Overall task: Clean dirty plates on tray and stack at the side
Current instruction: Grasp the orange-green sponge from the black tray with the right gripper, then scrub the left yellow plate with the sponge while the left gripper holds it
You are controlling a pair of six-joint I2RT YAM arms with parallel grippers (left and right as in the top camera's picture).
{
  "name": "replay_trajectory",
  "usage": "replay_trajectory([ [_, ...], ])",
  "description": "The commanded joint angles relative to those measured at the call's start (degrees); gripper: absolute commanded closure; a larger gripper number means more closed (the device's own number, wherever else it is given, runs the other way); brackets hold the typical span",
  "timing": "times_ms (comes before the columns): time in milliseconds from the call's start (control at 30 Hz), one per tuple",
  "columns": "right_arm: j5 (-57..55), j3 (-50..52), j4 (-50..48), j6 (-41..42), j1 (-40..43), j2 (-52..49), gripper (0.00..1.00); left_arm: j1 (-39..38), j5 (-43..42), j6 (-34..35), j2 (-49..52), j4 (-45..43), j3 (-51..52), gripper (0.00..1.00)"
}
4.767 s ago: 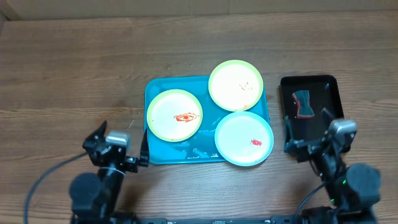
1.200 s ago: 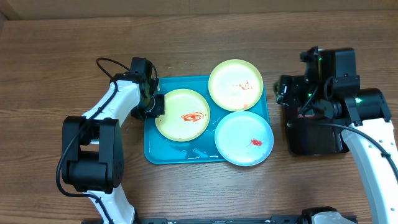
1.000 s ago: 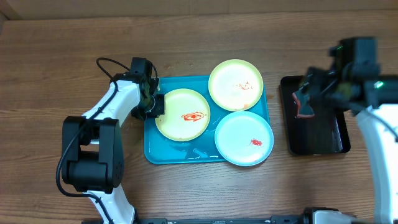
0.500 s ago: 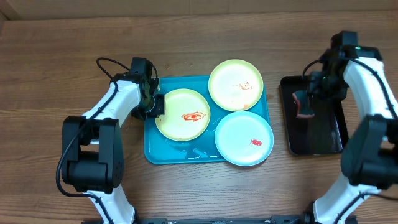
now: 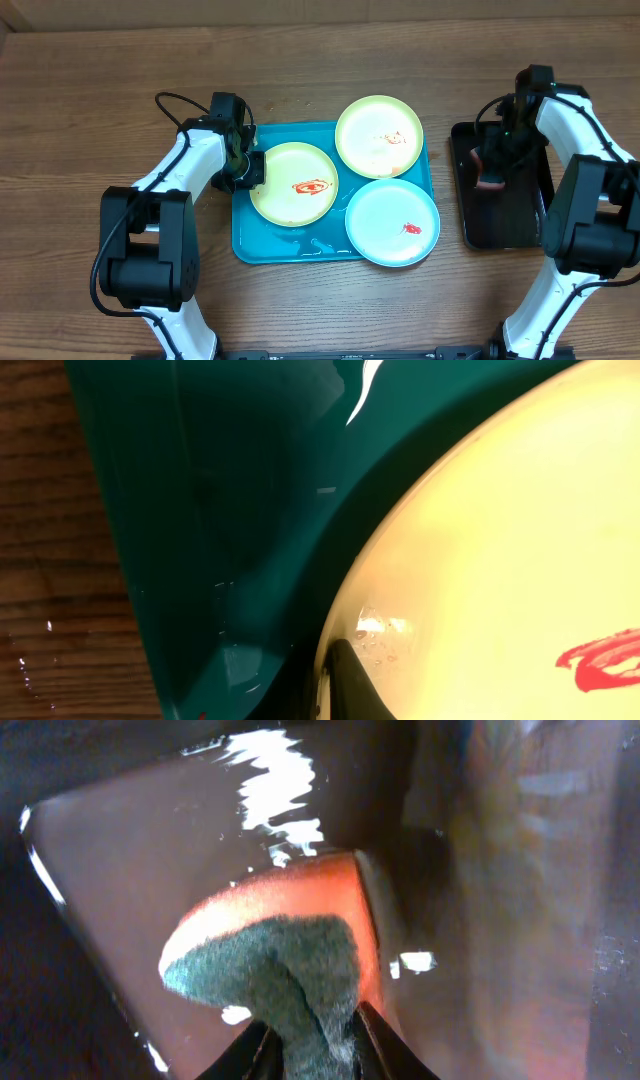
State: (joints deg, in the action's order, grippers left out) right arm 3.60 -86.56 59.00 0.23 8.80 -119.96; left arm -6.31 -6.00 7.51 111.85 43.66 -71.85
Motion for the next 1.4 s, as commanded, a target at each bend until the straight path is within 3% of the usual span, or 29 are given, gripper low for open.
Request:
replay_trajectory([
  [0, 0.79, 4.00, -2.93, 1.51, -0.11, -0.09, 0.79, -0.48, 3.43, -0.22, 3.21, -0.87, 2.45, 0.96],
  [33, 0.79, 4.70, -3.50, 1.51, -0.11, -0.09, 0.83, -0.48, 3.43, -0.22, 3.21, -0.87, 2.45, 0.96],
  [67, 0.79, 5.51, -3.82, 1.51, -0.11, -0.09, 0.96, -0.48, 3.43, -0.22, 3.21, -0.87, 2.45, 0.96],
  [100, 0.79, 5.60, -3.41, 1.51, -0.11, -0.09, 0.96, -0.48, 3.43, -0.22, 3.21, -0.87, 2.45, 0.96],
  [467, 0.76, -6.80, 9.60, 3.21, -0.11, 5.38, 0.96, -0.48, 2.99, -0.24, 3.21, -1.73, 2.45, 0.96],
  [867, -4.90, -8.31, 10.93, 2.78, -1.51, 13.99, 0.96, -0.48, 2.99, -0.22, 3.21, -1.75, 2.45, 0.96],
  [1100, -6.23, -8.35, 10.95, 3.08, -5.92, 14.86, 0.96, -0.48, 1.88, -0.20, 3.21, -1.75, 2.45, 0.96],
  [1200, -0.33, -8.90, 10.25, 3.28, -8.63, 14.86, 0.96, -0.48, 1.86, -0.20, 3.21, -1.73, 2.45, 0.96],
  [1367, 7.76, -11.28, 5.84, 14.69, -20.83, 14.84, 0.96, -0.46, -1.68, -0.17, 3.21, -1.81, 2.45, 0.96],
])
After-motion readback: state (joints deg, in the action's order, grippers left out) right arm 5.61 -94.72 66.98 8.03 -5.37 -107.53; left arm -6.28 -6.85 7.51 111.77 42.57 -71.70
